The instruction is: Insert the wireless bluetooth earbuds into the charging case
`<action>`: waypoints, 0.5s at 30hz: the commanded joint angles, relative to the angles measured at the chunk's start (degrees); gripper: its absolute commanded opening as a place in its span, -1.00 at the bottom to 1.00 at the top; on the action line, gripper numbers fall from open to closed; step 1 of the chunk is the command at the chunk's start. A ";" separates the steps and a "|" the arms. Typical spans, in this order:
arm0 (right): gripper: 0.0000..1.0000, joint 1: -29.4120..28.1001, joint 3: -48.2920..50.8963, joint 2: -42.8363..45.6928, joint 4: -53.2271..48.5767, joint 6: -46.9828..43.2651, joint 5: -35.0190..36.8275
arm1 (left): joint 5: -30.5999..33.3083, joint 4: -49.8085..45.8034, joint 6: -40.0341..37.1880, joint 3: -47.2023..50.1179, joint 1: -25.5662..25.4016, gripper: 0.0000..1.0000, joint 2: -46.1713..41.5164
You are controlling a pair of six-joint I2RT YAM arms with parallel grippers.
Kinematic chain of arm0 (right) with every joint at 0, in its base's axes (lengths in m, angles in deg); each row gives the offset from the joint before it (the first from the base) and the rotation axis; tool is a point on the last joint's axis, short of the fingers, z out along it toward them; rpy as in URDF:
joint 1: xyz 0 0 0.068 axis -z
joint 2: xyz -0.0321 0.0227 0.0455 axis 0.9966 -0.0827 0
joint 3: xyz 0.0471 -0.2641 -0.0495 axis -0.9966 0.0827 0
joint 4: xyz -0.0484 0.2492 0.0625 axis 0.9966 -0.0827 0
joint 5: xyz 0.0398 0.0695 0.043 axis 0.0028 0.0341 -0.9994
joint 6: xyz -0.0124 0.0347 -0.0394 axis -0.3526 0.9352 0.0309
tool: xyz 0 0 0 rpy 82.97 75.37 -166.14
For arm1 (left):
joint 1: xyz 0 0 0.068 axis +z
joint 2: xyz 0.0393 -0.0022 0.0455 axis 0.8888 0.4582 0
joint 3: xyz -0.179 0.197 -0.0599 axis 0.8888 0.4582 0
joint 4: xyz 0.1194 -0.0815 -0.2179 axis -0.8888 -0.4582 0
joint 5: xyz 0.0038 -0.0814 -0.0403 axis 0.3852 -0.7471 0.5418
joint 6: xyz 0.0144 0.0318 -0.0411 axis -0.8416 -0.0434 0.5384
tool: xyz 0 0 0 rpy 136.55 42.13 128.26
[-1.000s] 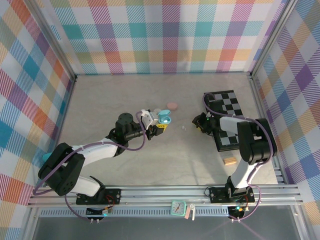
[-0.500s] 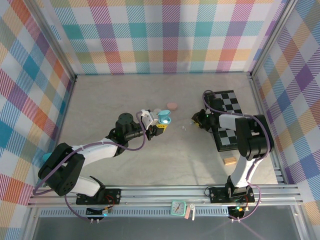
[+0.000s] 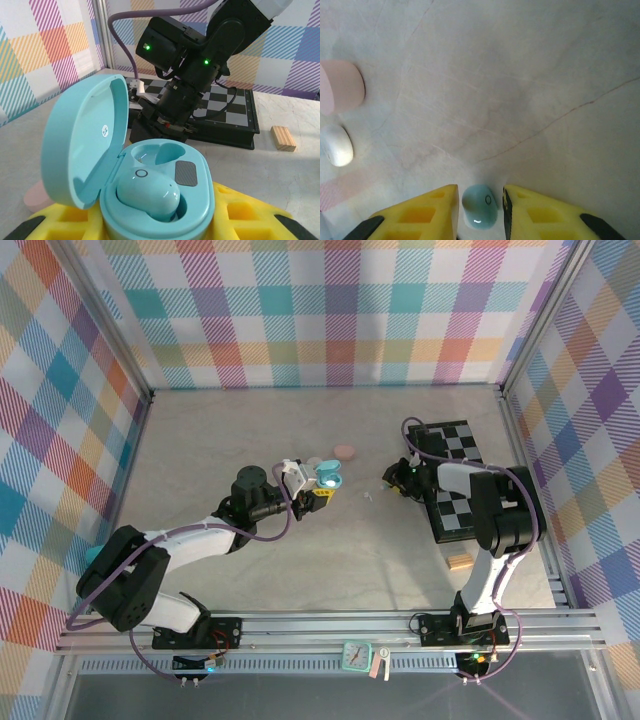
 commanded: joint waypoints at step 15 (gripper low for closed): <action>-0.53 -2.19 -3.56 -5.07 -7.53 -7.05 0.61 | -1.28 2.48 0.75 -0.58 -0.04 -0.47 1.17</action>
